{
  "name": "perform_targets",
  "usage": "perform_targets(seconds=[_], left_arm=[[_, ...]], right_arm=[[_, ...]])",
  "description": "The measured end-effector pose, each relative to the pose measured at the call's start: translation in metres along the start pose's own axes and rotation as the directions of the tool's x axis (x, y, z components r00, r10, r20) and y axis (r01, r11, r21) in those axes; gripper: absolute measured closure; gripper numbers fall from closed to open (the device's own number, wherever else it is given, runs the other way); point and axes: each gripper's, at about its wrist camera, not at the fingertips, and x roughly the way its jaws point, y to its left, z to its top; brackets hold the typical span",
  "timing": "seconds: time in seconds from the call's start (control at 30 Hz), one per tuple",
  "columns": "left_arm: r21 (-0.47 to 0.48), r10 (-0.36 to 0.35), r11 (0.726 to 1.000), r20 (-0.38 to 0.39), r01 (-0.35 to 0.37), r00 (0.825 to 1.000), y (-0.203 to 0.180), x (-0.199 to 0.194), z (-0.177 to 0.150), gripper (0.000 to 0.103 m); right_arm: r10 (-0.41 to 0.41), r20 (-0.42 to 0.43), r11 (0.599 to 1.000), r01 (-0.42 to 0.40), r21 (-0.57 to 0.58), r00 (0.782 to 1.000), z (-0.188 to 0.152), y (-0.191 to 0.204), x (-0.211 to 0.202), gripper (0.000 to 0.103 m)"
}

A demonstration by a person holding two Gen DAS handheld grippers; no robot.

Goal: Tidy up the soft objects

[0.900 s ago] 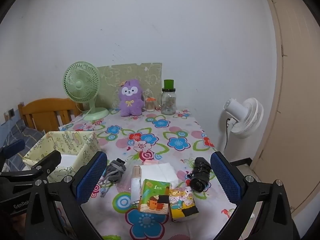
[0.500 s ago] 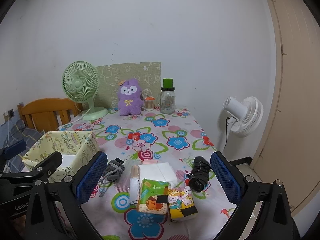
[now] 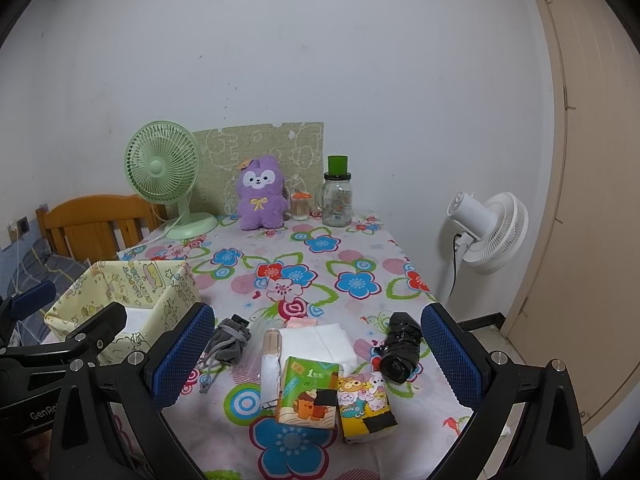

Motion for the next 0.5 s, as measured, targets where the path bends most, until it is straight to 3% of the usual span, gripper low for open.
perform_targets(seconds=[0.5], left_arm=[[-0.007, -0.008, 1.0, -0.004, 0.008, 1.0, 0.0006, 0.0028, 0.0011, 0.002]], right_arm=[[0.0, -0.002, 1.0, 0.0, 0.001, 1.0, 0.0007, 0.0001, 0.0006, 0.0]])
